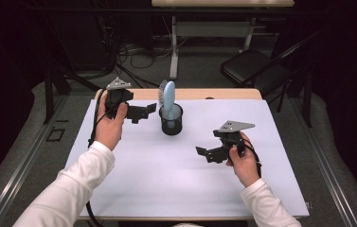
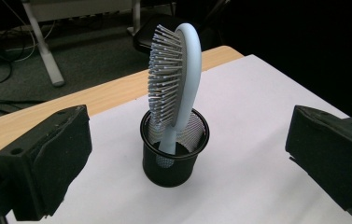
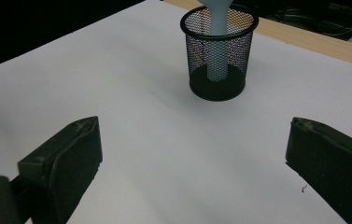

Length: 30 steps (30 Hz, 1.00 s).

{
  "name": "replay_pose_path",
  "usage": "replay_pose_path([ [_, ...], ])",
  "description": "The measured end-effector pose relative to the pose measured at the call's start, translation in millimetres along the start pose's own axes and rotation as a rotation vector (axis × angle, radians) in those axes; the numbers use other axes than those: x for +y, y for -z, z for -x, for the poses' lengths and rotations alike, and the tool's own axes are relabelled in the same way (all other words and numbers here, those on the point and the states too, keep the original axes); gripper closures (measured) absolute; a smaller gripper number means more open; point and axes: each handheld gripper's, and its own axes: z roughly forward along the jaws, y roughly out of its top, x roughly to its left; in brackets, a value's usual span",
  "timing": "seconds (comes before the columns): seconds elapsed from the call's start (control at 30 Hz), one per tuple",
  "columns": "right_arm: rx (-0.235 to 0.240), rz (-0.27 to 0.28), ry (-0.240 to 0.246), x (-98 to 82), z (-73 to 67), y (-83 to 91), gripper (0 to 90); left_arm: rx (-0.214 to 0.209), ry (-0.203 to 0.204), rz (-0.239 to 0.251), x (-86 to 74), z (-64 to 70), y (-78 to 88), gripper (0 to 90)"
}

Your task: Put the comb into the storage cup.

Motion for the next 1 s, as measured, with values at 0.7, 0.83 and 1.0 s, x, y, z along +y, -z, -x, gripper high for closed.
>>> replay_pose_path([
  [0.7,-0.042,-0.022,0.053,1.1,-9.5,25.7,3.5,-0.080,-0.032,-0.014,-28.8,0.3,25.8,0.6],
  [0.83,-0.062,-0.021,0.060,0.3,-9.6,33.6,3.5,-0.079,-0.024,0.004,-34.4,-4.8,36.1,0.6],
  [1.0,-0.082,-0.019,0.047,-0.6,-9.1,44.6,3.5,-0.071,-0.007,0.003,-38.2,-12.0,50.8,0.6],
])
